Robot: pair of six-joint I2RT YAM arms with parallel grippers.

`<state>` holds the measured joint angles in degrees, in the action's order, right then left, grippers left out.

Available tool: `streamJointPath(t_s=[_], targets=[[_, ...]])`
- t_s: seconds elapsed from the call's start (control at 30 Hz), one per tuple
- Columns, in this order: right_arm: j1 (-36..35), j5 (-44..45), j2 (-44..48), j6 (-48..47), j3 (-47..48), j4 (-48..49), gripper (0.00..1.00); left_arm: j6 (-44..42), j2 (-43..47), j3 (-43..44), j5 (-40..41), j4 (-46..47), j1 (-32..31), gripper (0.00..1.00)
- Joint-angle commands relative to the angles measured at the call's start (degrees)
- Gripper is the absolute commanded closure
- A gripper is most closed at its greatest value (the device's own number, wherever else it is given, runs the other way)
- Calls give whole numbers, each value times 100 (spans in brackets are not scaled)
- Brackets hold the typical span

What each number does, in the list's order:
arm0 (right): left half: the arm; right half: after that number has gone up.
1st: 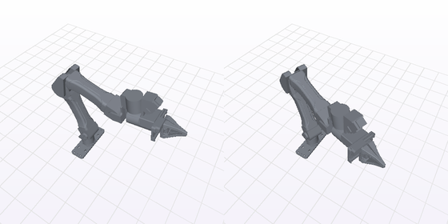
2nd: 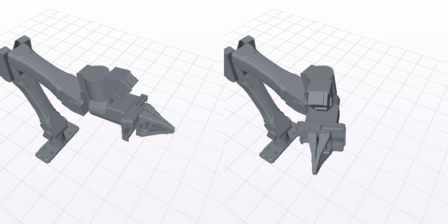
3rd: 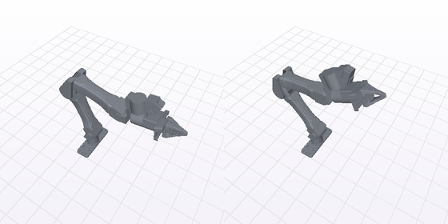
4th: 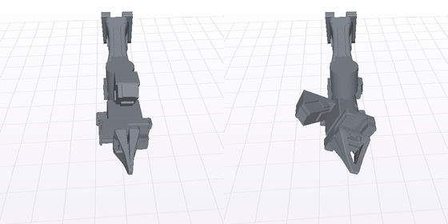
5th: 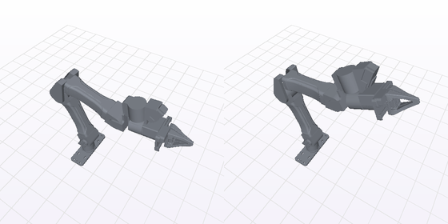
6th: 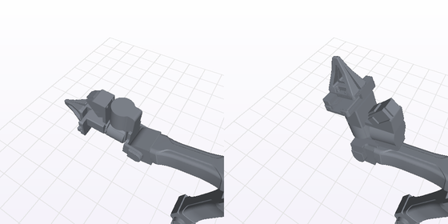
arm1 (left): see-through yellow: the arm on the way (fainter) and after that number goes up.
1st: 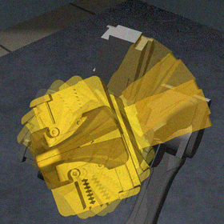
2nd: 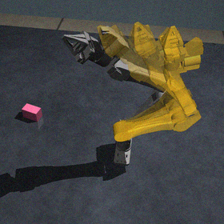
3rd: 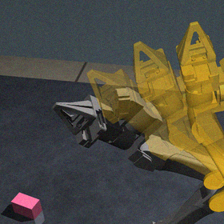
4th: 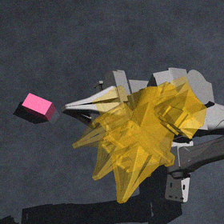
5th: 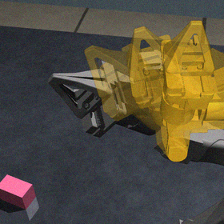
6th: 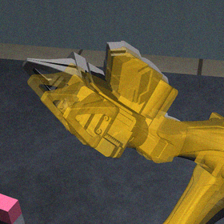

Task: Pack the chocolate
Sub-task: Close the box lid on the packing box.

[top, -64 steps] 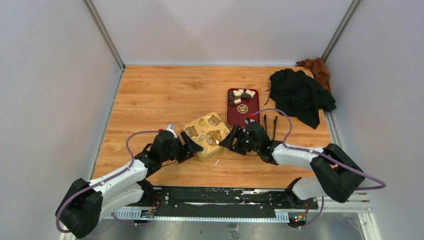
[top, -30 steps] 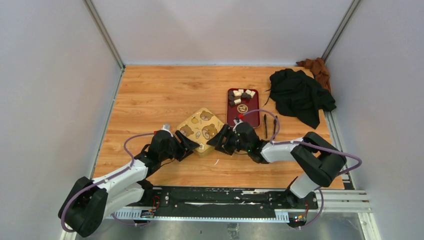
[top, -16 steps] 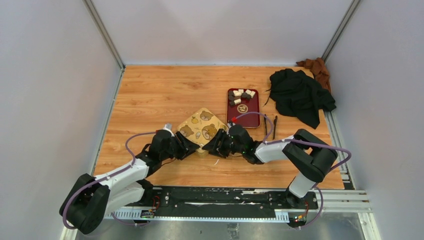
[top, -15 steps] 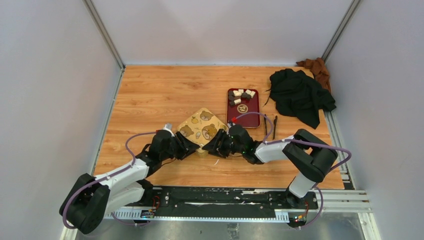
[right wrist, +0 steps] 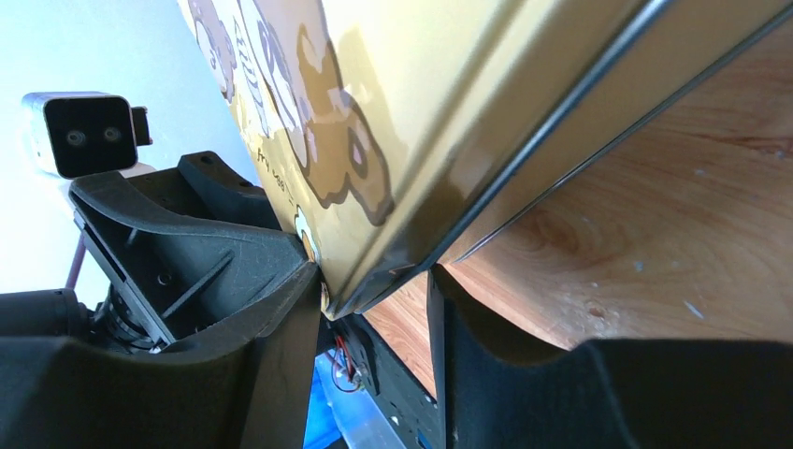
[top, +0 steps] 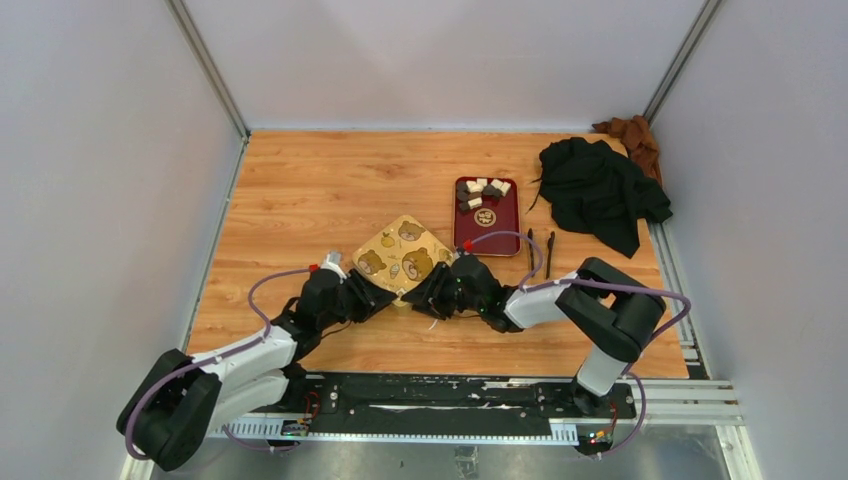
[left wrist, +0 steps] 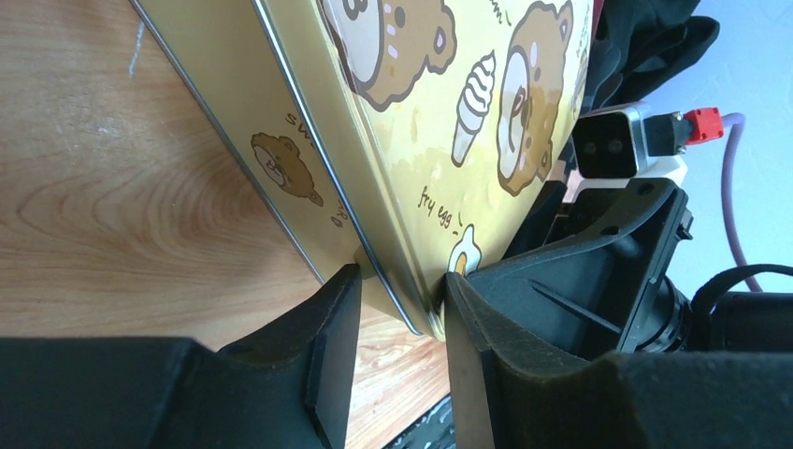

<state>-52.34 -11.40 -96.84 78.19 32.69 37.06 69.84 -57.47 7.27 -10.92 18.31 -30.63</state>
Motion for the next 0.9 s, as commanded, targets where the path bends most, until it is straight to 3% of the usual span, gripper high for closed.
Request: streamJointPath(t_s=[0.0, 0.17, 0.43, 0.67, 0.87], targets=[[-253, 323, -909, -141, -335, -1124, 77, -396, -181, -297, -44, -1050, -154, 63], [-128, 353, -442, -608, -179, -1175, 73, -659, 385, 188, 365, -1934, -154, 55], [288, 668, 969, -1892, 264, -2645, 54, -1518, 1622, 1359, 1359, -3671, 197, 43], [1168, 347, 1766, -3021, 546, -3584, 45, -2380, 1081, 2299, 1380, -4034, 566, 35], [1987, -283, 1683, -4115, 1226, -4039, 43, -3030, 225, 2932, 1171, -3893, 776, 32]])
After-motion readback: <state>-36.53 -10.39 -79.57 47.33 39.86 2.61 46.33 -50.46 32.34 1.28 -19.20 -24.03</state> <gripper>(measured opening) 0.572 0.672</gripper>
